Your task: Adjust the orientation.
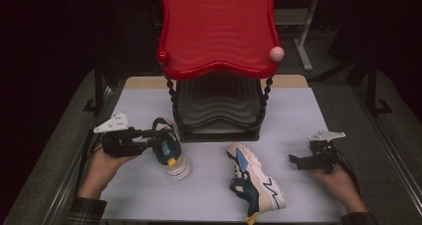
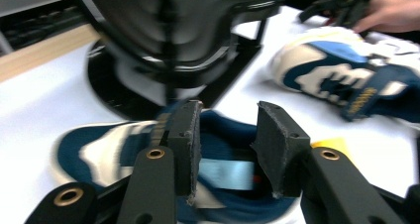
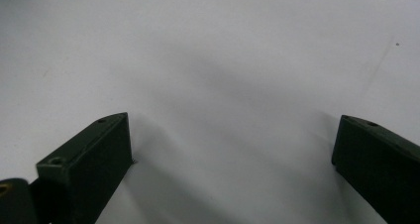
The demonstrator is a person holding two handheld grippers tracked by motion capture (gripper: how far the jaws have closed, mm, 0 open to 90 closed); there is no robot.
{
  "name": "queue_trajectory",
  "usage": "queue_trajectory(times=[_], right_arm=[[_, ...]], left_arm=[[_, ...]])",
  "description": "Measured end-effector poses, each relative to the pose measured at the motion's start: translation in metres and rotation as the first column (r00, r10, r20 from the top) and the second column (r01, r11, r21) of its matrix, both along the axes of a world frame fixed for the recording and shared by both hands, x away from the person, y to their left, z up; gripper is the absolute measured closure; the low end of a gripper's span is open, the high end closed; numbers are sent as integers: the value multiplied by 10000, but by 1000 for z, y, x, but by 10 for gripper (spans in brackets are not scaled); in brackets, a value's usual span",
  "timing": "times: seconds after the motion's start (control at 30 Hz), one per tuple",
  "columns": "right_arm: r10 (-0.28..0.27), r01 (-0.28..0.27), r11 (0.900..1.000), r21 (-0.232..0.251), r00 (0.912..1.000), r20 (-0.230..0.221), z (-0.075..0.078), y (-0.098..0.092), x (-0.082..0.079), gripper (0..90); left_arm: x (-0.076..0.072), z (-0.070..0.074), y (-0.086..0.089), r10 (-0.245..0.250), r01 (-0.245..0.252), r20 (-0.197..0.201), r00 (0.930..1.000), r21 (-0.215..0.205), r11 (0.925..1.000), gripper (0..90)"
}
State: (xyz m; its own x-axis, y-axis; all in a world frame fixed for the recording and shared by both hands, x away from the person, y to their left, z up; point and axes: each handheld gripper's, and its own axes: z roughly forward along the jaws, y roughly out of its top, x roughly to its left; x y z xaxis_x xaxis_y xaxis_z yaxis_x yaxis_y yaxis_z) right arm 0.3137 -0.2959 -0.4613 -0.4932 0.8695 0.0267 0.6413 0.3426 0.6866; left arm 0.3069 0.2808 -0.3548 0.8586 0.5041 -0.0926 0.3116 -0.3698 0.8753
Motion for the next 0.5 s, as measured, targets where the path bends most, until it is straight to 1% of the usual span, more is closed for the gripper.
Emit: queue_trajectory(times=[0.03, 0.07, 0.1, 0.13, 0.17, 0.2, 0.37, 0.4, 0.43, 0.47, 0.5], right_arm=[[1, -1, 10000, -2, 10000, 1, 0, 0, 0, 13], [0, 0, 10000, -1, 10000, -1, 0, 0, 0, 13], [0, 0, 10000, -1, 10000, -1, 0, 0, 0, 13], [1, -1, 10000, -1, 10000, 0, 0, 0, 0, 13], [0, 0, 10000, -2, 10000, 0, 0, 0, 0, 13], [0, 0, 10000, -2, 10000, 1, 0, 0, 0, 13], [-1, 1, 10000, -3, 10000, 0, 0, 0, 0, 13], [1, -1, 10000, -1, 10000, 0, 0, 0, 0, 13], [0, 0, 10000, -1, 10000, -1, 0, 0, 0, 13], [1, -1, 10000, 0, 10000, -1, 0, 0, 0, 13], [1, -1, 10000, 0, 10000, -1, 0, 0, 0, 13]], left_arm=[[-6, -2, -3, -191, 189, -106, 9998, -219, 9996, 612], [-8, -3, -4, -299, 294, -152, 9994, -309, 9991, 612], [-8, -3, -4, -299, 294, -152, 9994, -309, 9991, 612], [-11, -6, -7, -425, 416, -241, 9988, -364, 9985, 612], [-13, -9, -12, -549, 539, -365, 9978, -280, 9982, 613], [-13, -9, -12, -549, 539, -365, 9978, -280, 9982, 615], [-13, -22, -23, -937, 931, -777, 9926, -108, 9956, 643], [-13, -24, -24, -1036, 1024, -862, 9909, -178, 9946, 656], [-12, -24, -24, -1252, 1223, -1004, 9870, -340, 9919, 714], [-12, -24, -24, -1252, 1223, -1004, 9870, -340, 9919, 770], [-13, -24, -24, -1314, 1286, -980, 9865, -335, 9911, 780]])
